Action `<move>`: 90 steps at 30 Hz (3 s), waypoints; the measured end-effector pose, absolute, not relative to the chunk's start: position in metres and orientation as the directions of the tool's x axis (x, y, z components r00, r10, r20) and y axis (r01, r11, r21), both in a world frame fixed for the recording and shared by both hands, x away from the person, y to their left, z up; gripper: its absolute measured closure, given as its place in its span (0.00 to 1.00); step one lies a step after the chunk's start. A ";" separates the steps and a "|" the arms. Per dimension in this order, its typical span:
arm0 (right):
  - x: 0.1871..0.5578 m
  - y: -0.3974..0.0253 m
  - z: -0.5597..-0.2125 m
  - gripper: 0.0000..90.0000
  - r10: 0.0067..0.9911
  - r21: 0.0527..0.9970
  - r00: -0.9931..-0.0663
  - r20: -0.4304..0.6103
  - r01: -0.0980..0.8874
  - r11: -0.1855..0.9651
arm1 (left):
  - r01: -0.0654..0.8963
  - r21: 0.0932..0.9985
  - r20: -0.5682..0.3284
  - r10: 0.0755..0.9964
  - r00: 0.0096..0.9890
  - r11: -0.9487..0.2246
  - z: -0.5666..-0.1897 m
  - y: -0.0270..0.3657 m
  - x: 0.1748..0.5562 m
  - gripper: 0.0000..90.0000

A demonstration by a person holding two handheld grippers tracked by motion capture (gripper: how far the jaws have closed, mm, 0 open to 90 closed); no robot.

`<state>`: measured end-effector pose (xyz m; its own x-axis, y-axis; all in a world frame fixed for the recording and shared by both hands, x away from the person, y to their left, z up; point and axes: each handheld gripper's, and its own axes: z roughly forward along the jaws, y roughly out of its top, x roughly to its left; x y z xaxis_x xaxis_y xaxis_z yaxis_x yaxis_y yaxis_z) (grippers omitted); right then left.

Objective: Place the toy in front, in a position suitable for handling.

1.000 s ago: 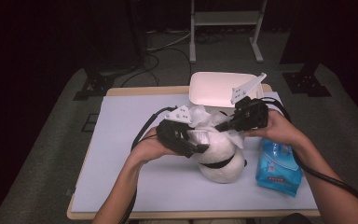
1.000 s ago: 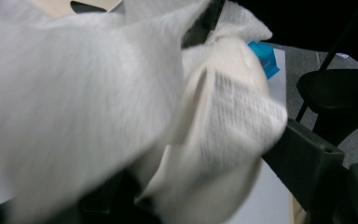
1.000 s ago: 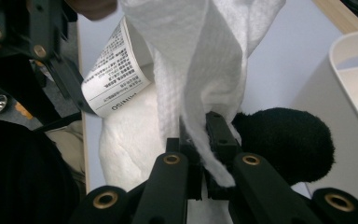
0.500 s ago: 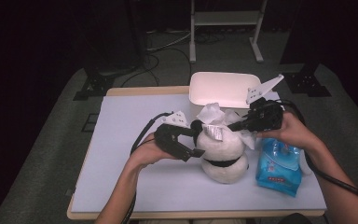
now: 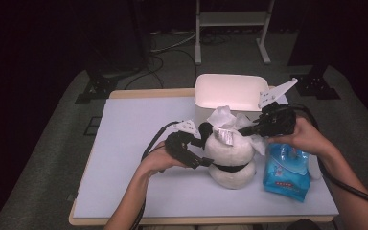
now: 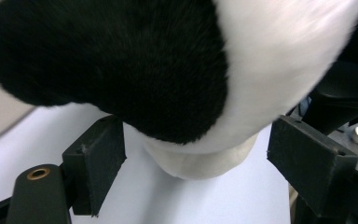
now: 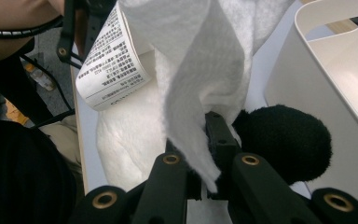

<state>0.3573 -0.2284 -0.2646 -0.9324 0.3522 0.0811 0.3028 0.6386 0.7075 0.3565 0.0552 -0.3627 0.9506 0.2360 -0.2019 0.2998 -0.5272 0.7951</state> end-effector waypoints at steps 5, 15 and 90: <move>0.357 -0.226 -0.264 0.96 0.352 0.706 -0.933 0.077 0.301 0.641 | 0.285 0.824 -0.199 0.220 0.955 -0.490 -0.364 0.053 0.357 0.25; 0.359 -0.220 -0.263 0.96 0.342 0.721 -0.936 0.081 0.291 0.628 | 0.243 0.829 -0.126 0.254 0.959 -0.504 -0.337 0.070 0.352 0.31; 0.364 -0.240 -0.298 0.96 0.368 0.724 -0.916 0.162 0.364 0.586 | 0.267 0.739 -0.112 0.279 0.954 -0.619 -0.368 0.076 0.353 0.37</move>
<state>0.3637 -0.2396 -0.2977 -0.9157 0.3677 0.1623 0.3638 0.5864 0.7238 0.3533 0.0757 -0.3681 0.9539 0.2787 -0.1115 0.2672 -0.6190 0.7386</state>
